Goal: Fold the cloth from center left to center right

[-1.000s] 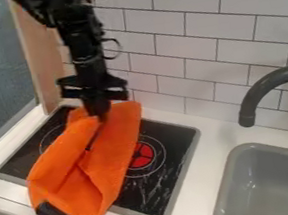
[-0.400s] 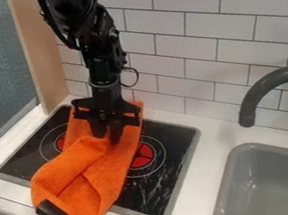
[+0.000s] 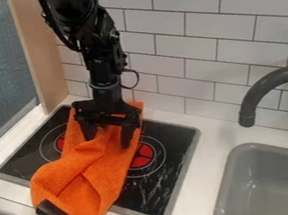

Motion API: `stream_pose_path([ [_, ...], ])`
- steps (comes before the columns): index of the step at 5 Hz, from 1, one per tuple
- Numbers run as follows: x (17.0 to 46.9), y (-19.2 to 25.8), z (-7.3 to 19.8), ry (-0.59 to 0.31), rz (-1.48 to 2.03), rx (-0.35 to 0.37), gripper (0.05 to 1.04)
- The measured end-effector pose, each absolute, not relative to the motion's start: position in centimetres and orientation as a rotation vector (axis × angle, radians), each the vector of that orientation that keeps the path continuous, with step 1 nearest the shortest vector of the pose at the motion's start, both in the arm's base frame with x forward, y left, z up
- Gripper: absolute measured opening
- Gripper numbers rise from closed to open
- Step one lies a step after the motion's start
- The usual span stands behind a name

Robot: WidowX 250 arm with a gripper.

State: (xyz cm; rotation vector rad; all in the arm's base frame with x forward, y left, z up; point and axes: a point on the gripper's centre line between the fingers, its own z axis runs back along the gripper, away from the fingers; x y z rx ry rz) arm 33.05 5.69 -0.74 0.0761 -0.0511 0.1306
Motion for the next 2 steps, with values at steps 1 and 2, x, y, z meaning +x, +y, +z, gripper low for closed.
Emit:
stream_pose_path([
  [1, 32.9, 5.57, -0.75, -0.042, 0.126, 0.066, 1.009],
  [2, 32.93, 5.29, -0.53, -0.031, 0.123, 0.044, 0.999],
])
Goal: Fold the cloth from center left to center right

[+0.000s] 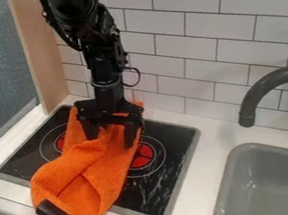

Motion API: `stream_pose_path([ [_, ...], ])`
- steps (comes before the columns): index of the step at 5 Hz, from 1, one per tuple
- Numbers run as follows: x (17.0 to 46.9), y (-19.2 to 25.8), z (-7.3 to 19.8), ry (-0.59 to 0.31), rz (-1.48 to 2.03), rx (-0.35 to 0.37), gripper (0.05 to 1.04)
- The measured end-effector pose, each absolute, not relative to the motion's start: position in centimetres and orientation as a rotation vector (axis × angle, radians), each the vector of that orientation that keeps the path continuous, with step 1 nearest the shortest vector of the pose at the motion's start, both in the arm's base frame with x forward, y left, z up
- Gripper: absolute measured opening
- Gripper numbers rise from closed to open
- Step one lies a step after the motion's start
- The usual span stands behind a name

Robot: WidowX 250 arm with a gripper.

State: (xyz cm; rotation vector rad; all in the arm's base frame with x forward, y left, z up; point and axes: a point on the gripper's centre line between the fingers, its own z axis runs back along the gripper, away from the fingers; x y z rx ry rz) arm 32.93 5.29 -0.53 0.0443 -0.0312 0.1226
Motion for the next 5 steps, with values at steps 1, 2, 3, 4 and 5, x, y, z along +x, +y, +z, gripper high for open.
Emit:
stream_pose_path([
  [1, 33.3, 5.5, 1.8, -0.078, 0.129, 0.033, 0.999],
  [2, 33.6, 5.5, 3.9, -0.134, 0.135, 0.005, 0.999],
  [3, 33.1, 6.1, 5.2, -0.162, 0.129, 0.007, 0.999],
  [4, 32.8, 6.5, 5.3, -0.152, 0.125, 0.025, 0.999],
  [5, 32.8, 6.5, 5.3, -0.152, 0.125, 0.025, 0.999],
])
